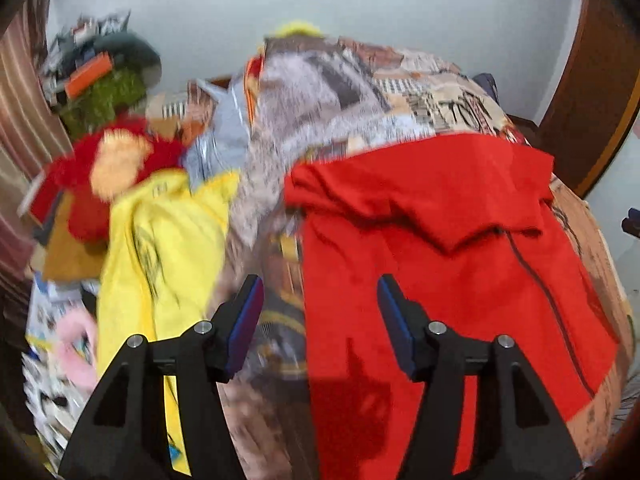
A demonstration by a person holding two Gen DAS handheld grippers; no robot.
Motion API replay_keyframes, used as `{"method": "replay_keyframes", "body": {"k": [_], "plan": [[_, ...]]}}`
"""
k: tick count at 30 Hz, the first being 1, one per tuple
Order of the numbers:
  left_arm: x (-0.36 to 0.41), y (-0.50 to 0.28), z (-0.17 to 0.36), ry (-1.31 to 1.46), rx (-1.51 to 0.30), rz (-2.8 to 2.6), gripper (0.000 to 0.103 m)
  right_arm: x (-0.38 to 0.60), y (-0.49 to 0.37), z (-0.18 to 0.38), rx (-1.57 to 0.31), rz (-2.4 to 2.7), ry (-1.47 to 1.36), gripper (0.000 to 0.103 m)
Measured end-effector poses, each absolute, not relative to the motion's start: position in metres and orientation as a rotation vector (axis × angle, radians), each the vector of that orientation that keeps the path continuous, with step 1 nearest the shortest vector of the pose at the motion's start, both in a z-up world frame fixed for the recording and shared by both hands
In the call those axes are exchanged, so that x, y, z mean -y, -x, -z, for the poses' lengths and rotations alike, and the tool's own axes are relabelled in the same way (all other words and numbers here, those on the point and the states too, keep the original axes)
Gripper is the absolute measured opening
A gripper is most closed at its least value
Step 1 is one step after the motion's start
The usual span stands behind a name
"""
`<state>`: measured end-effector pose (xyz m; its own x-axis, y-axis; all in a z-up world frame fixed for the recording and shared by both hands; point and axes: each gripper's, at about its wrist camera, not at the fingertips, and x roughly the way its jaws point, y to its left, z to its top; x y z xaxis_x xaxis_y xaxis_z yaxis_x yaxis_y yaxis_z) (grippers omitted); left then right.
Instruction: Fold large clothes
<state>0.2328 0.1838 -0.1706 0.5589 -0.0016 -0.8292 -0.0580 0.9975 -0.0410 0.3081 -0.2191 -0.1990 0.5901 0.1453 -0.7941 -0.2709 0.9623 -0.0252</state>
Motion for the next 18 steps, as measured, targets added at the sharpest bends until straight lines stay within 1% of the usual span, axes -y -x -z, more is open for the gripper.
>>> {"method": "replay_keyframes", "body": {"k": [3,7,10,14,18], "plan": [[-0.193,-0.216,0.197,0.11,-1.044,-0.047,0.059,0.221,-0.299,0.212,-0.942,-0.25,0.163,0.062],[-0.202,-0.193,0.246,0.208,-1.178,-0.044,0.059,0.23,-0.292,0.239,-1.028,-0.251,0.145,0.062],[-0.202,-0.174,0.27,0.249,-1.233,-0.026,0.059,0.237,-0.288,0.258,-1.077,-0.24,0.134,0.062],[-0.2,-0.157,0.29,0.316,-1.259,-0.008,0.059,0.246,-0.287,0.275,-1.131,-0.264,0.081,0.062],[-0.199,-0.147,0.303,0.411,-1.246,-0.008,0.059,0.25,-0.282,0.292,-1.179,-0.315,-0.013,0.062]]}}
